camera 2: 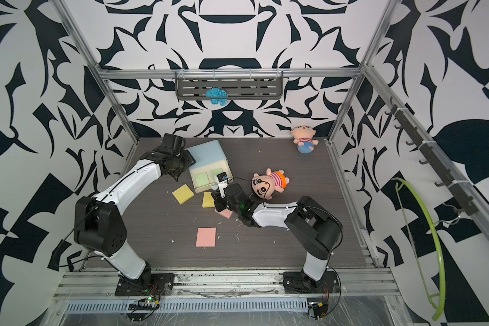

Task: Please put the sticky notes in the drawer by color
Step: Close the drawer in the storage box.

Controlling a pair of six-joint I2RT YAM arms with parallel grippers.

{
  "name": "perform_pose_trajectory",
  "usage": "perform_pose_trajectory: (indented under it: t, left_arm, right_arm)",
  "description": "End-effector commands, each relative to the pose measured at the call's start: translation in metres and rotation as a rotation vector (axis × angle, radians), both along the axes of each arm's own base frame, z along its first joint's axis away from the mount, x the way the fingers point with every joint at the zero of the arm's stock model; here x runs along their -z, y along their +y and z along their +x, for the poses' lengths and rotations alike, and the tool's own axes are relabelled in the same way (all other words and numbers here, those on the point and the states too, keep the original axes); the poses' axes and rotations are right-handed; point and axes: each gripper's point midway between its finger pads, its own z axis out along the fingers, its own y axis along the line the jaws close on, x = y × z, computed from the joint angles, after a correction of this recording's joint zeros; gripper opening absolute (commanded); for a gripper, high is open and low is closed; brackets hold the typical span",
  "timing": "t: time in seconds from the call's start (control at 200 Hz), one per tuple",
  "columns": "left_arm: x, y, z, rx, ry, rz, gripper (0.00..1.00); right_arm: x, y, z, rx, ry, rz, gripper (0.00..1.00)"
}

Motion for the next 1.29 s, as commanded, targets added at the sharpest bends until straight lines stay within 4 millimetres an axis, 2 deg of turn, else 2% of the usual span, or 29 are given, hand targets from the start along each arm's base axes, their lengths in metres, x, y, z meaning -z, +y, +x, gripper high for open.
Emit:
perform_pose_trajectory:
  t: [0.0,0.29,0.505,0.8,1.03,1.145,1.225,1.29]
  left_arm:
    - [0.019,0.002,-0.010,0.013,0.073,0.017,0.63]
    - [0.026,-0.003,-0.011,0.032,0.093,0.005,0.61]
    - [0.029,-0.002,-0.012,0.039,0.103,0.011,0.60]
    - [0.035,-0.005,-0.016,0.056,0.126,0.005,0.58]
    - [0.041,-0.008,-0.019,0.065,0.141,-0.010,0.58]
    - [0.040,-0.008,-0.020,0.069,0.141,-0.014,0.58]
    - [0.040,-0.008,-0.020,0.072,0.139,-0.013,0.58]
    - [0.038,-0.009,-0.019,0.073,0.135,-0.013,0.58]
  right_arm:
    - [-0.046,0.013,0.016,0.024,-0.096,0.106,0.27]
    - [-0.047,0.009,0.039,0.098,-0.117,0.088,0.29]
    - [-0.062,0.005,0.054,0.111,-0.147,0.094,0.29]
    - [-0.063,0.026,0.078,0.048,-0.143,0.090,0.27]
    - [-0.071,0.042,0.099,0.033,-0.161,0.100,0.26]
    - [-0.077,0.041,0.100,0.027,-0.170,0.099,0.26]
    - [-0.079,0.036,0.093,0.020,-0.171,0.093,0.27]
    - [-0.073,0.028,0.086,0.024,-0.157,0.086,0.29]
